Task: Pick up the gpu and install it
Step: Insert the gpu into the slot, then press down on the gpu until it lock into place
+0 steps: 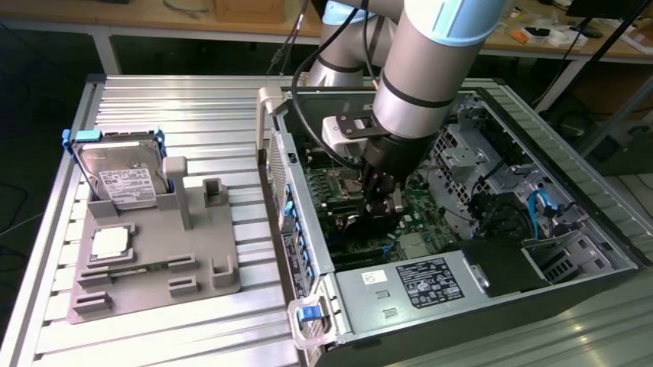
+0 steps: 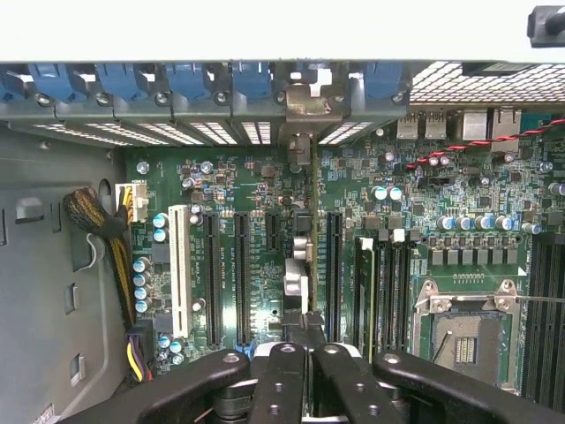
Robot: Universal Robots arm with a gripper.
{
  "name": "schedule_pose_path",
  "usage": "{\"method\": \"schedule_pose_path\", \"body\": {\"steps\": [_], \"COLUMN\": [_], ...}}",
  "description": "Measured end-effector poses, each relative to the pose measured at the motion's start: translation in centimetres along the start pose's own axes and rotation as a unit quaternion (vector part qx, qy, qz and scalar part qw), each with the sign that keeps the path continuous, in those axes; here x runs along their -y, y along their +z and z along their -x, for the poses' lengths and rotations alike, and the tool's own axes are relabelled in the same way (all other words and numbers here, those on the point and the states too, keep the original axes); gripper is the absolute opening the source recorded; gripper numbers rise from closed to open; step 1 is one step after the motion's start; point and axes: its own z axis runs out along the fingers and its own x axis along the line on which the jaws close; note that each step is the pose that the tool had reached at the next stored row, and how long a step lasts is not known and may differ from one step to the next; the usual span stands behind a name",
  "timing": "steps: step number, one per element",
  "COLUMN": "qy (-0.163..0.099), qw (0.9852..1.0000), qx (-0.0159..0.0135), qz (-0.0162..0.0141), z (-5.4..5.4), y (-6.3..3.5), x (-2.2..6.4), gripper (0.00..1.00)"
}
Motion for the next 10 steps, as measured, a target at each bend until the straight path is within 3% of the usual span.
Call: {"method": "schedule_pose_path", "body": {"steps": [7,10], "qy": [0.000,0.000], "qw": [1.0000,1.0000], "qx": [0.0000,0.0000], "qz": [0.0000,0.0000], "z": [0.00,0.00], "y": [0.00,-0.03], "x": [-0.03,-0.96], "gripper": [0.11,0.11]}}
